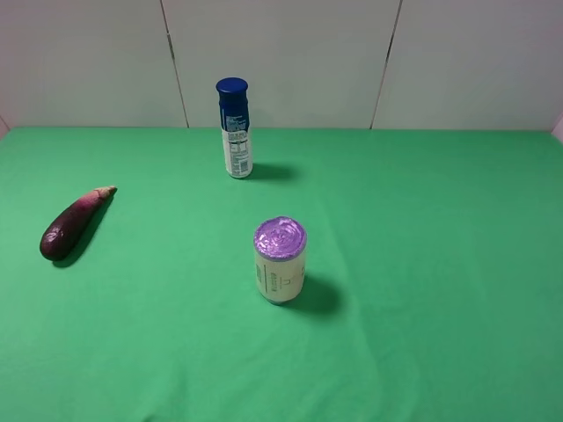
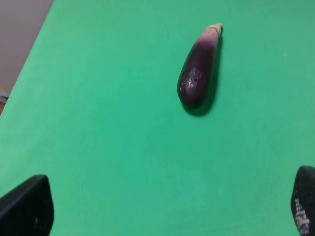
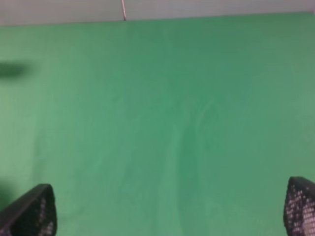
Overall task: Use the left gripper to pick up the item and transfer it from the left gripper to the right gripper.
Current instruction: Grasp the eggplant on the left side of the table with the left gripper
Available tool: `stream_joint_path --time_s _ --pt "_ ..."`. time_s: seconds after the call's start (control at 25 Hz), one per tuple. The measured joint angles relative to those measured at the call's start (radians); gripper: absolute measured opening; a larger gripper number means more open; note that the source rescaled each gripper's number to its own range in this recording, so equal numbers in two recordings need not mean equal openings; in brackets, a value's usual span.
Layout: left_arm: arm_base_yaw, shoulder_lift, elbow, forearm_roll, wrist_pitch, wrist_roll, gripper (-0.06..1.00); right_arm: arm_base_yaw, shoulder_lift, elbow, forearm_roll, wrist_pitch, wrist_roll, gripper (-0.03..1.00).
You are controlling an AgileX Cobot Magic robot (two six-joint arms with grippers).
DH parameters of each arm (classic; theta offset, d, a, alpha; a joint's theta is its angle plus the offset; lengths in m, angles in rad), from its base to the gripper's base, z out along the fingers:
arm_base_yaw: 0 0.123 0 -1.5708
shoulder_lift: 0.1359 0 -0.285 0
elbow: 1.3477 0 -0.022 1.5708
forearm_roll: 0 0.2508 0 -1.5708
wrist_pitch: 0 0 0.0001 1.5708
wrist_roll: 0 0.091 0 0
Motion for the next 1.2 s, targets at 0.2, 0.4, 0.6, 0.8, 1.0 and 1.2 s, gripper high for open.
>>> stream_joint_path --time_s 0.2,0.4,0.6,0.8,1.0,1.2 --pt "0.000 0.000 0.000 0.000 0.000 0.000 0.94 0.000 0.000 0.000 0.000 0.000 0.000 1.00" --pt "0.000 0.000 0.000 0.000 0.000 0.000 0.94 0.000 0.000 0.000 0.000 0.000 0.000 1.00" --pt "0.000 0.004 -0.031 0.000 0.023 0.000 0.94 0.000 0.000 0.000 0.000 0.000 0.000 1.00" --pt "0.000 0.133 -0.100 0.000 0.088 0.000 0.94 0.000 0.000 0.000 0.000 0.000 0.000 1.00" --pt "0.000 0.322 -0.174 0.000 0.100 0.000 0.94 0.000 0.000 0.000 0.000 0.000 0.000 1.00" --pt "0.000 0.499 -0.243 0.005 0.099 0.000 0.94 0.000 0.000 0.000 0.000 0.000 0.000 1.00"
